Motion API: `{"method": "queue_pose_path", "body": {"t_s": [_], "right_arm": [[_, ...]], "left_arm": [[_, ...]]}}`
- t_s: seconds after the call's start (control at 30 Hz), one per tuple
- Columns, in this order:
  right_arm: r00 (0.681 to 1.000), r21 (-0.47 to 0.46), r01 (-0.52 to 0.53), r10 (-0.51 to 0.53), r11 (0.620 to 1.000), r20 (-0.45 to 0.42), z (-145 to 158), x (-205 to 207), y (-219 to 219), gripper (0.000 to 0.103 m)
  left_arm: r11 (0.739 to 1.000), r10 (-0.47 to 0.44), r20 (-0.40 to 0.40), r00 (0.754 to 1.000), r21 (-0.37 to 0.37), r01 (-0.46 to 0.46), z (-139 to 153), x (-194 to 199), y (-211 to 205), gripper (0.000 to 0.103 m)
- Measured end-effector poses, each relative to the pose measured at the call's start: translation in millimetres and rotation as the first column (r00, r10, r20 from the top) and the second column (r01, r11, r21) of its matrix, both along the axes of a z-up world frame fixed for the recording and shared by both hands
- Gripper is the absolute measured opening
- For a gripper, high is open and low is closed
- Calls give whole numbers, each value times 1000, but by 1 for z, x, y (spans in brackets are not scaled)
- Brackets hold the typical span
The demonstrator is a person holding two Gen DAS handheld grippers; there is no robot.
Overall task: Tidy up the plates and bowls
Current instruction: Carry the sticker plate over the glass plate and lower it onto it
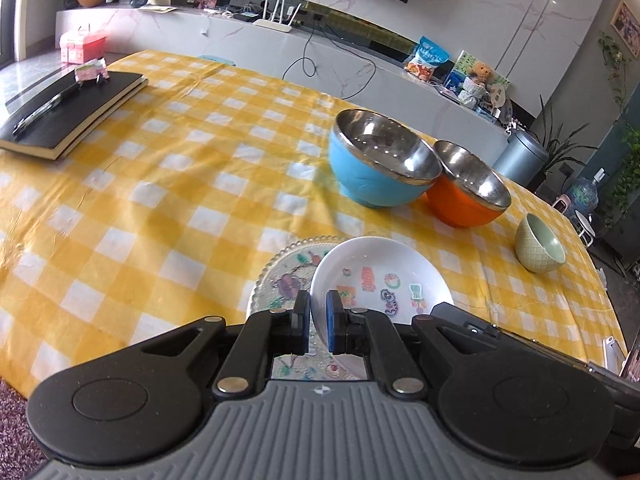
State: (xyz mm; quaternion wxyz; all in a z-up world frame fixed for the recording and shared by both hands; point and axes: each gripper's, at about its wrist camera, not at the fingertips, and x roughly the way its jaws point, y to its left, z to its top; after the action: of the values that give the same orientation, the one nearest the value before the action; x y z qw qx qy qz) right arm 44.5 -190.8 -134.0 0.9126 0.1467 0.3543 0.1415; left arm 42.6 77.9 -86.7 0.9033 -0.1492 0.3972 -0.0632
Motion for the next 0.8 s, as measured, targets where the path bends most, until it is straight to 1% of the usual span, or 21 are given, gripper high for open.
{"method": "queue_pose_path", "body": {"t_s": [0.17,0.43,0.67,0.8], "right_arm": [[999,6,-1,1,1000,-51,-7,3,3,3],[997,-25,13,-15,1000,-78,-13,7,5,3],[996,-35,17,-20,999,-86,-17,9,4,3],[996,-34,16,-19,999,-89,-19,10,5,3]], "left_arm": [[1000,1,-28,1000,-23,-2,-7,2,6,8],[999,-10,-52,999,-38,8,-18,6,5,8],[1000,-19,-54,998,-20,18,-21,8,1,8],[1000,-25,-59,998,2,25,-24,10,-2,8]]}}
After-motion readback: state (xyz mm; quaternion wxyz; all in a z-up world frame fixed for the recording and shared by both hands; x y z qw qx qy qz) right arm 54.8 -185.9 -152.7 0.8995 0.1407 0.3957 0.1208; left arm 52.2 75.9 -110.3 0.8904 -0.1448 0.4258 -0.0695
